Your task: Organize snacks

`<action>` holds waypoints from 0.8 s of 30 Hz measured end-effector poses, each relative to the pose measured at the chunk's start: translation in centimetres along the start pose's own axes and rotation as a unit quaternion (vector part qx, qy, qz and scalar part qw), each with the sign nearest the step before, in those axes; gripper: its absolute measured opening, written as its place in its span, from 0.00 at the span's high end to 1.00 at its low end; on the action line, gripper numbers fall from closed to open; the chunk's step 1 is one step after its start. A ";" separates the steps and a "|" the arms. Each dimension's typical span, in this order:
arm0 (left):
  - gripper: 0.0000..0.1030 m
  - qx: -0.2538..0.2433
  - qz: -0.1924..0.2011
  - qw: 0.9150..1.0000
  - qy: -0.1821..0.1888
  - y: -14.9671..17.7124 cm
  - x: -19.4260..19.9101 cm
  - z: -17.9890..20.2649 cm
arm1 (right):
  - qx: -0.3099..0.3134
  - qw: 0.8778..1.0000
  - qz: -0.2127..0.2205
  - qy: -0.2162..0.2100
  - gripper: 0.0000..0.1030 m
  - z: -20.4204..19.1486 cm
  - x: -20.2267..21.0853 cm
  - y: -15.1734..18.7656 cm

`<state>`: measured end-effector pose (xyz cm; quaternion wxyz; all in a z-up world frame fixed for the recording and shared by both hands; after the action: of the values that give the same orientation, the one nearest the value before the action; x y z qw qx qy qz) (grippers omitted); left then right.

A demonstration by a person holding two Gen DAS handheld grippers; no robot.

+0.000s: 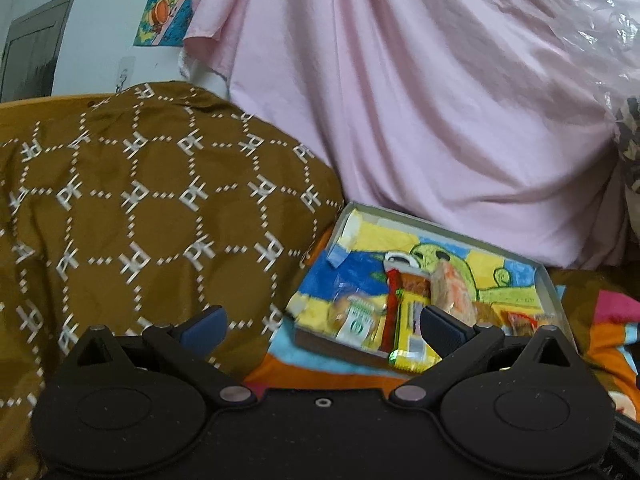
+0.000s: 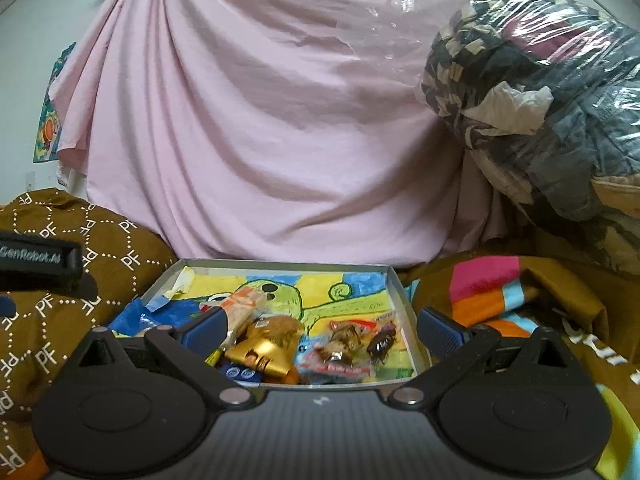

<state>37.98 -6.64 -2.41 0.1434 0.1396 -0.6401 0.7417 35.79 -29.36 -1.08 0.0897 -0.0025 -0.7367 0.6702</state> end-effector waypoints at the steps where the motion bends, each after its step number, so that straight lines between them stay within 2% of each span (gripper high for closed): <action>1: 0.01 0.000 -0.002 1.000 -0.002 0.4 0.3 -0.3 | -0.002 1.000 -0.002 -0.001 0.00 -0.1 0.4 0.1; 12: 0.01 -0.020 -0.021 0.999 -0.013 4.2 3.2 -2.2 | -0.015 1.000 -0.021 0.005 0.00 -0.3 3.8 1.8; 24: 0.01 -0.061 -0.013 0.998 -0.010 6.0 5.1 -2.9 | -0.010 0.999 -0.037 0.011 0.00 -0.7 6.5 3.5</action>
<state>30.86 -4.42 -6.32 0.1549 0.1468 -0.6839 0.6976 29.08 -27.49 -3.66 0.1228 0.0162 -0.7419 0.6589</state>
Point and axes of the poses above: each gripper's, at about its wrist camera, not at the fingertips, and x roughly against the way its jaws point, z to its right, y to its underside, the point moved 9 cm from there along -x, roughly the way its jaws point, and after that the axes turned 9 degrees about -x, right-handed, at the moved point
